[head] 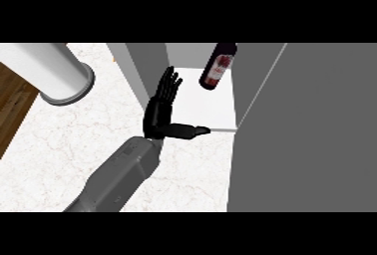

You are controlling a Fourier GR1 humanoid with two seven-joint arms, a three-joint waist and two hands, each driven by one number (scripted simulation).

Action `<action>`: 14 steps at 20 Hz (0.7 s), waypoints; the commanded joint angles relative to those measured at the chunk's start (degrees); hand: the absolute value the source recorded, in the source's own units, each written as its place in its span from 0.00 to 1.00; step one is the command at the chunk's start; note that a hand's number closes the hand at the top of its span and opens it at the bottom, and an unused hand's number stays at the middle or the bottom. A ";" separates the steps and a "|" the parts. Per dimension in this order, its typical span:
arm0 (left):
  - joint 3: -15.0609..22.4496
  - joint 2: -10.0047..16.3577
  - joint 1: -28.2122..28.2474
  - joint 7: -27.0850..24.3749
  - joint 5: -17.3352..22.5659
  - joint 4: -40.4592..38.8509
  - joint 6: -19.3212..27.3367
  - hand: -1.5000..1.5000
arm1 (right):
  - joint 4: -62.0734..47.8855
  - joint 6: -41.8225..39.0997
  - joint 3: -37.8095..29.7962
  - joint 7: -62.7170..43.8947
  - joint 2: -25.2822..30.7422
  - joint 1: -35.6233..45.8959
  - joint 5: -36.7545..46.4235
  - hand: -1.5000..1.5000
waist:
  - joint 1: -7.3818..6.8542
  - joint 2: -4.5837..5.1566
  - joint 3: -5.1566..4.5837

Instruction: Pick up the wine, place it into the cabinet and close the cabinet

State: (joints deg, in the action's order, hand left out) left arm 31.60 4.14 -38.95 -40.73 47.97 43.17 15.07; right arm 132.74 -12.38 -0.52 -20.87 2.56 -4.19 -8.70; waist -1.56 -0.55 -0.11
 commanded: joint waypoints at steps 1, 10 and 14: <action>4.28 6.60 8.15 5.53 -2.25 16.53 2.24 0.00 | -0.16 0.56 -0.82 0.35 -0.31 0.13 -0.17 0.00 | -0.94 -0.45 0.20; 5.53 16.36 21.67 17.19 -5.89 50.92 13.62 0.00 | 2.02 1.77 0.61 -4.48 0.33 3.62 0.04 0.00 | 0.82 0.25 0.13; 5.47 17.49 26.93 19.46 -8.15 58.19 14.16 0.00 | 1.90 -1.58 4.35 -0.61 0.28 -1.06 3.05 0.00 | 1.26 0.37 0.12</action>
State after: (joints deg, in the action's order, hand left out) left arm 37.32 19.08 -16.77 -24.27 41.28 93.15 28.40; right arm 133.56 -12.50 1.11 -22.07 2.70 -2.96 -7.95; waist -0.73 -0.30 0.03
